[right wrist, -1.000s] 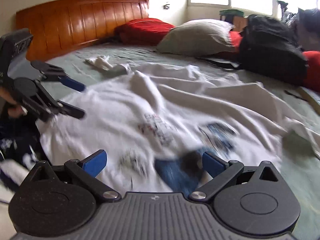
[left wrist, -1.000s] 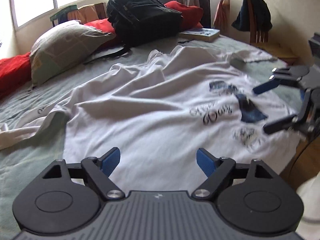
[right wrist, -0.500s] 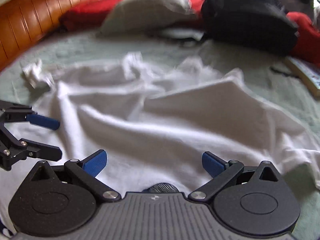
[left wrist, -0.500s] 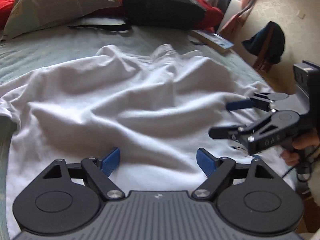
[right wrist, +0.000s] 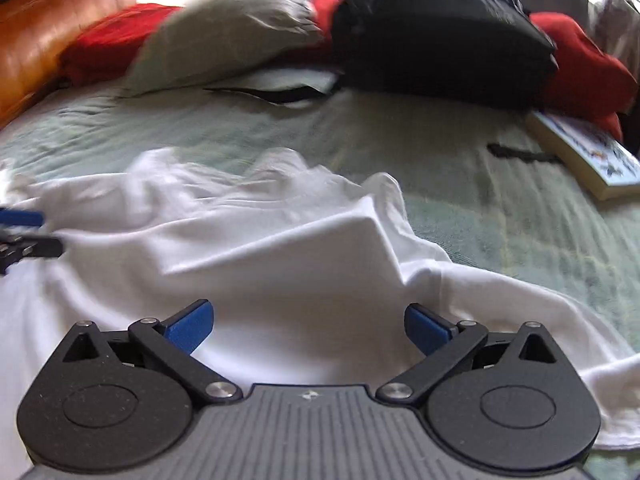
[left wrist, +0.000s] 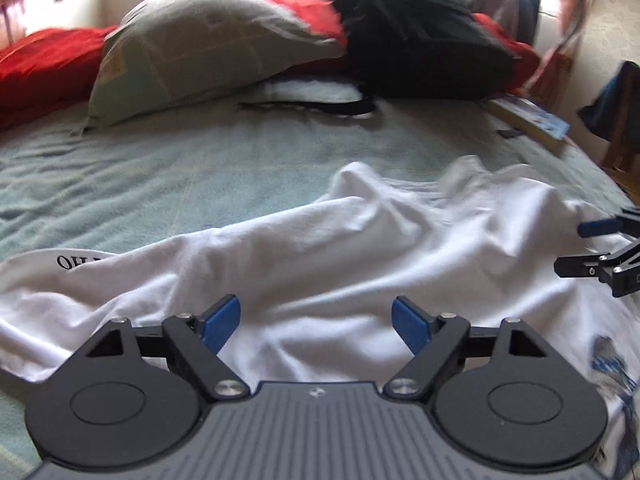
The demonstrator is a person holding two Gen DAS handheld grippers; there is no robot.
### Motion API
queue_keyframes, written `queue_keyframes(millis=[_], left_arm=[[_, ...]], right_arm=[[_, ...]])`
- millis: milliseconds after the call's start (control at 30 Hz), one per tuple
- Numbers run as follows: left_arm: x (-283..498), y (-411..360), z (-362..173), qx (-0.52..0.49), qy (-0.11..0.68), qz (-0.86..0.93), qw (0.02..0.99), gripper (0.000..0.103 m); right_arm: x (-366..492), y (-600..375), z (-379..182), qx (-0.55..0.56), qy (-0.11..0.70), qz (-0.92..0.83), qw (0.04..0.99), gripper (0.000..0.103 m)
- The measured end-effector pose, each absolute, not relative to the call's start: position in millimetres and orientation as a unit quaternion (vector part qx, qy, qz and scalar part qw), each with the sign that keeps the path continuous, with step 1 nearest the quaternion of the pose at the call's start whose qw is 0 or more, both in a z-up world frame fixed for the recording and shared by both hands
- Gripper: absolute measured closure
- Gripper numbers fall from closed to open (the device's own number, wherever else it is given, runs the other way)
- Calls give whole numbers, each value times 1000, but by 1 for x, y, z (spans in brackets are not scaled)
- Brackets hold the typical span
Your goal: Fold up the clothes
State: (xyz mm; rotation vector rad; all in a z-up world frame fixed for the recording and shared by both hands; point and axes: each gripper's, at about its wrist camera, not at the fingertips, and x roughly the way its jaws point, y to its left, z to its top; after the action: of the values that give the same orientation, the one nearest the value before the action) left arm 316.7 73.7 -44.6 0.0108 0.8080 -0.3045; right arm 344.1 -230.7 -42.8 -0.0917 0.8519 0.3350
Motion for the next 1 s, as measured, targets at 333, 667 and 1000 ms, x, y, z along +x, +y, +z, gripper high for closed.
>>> queue_keyframes(millis=[333,667,1000], left_arm=[[263,13,-67,79,408,-344,842,19],[251,60,-68,127,410,-247,869,13],[232,13,-61,144,377,-273,873,13]], right_arm=[[250,-222,-52,-161,362,428,812,0],[249,-291,-69,-173,388,363,829,0],[246,-245,-66,-165,364,334,854,0]])
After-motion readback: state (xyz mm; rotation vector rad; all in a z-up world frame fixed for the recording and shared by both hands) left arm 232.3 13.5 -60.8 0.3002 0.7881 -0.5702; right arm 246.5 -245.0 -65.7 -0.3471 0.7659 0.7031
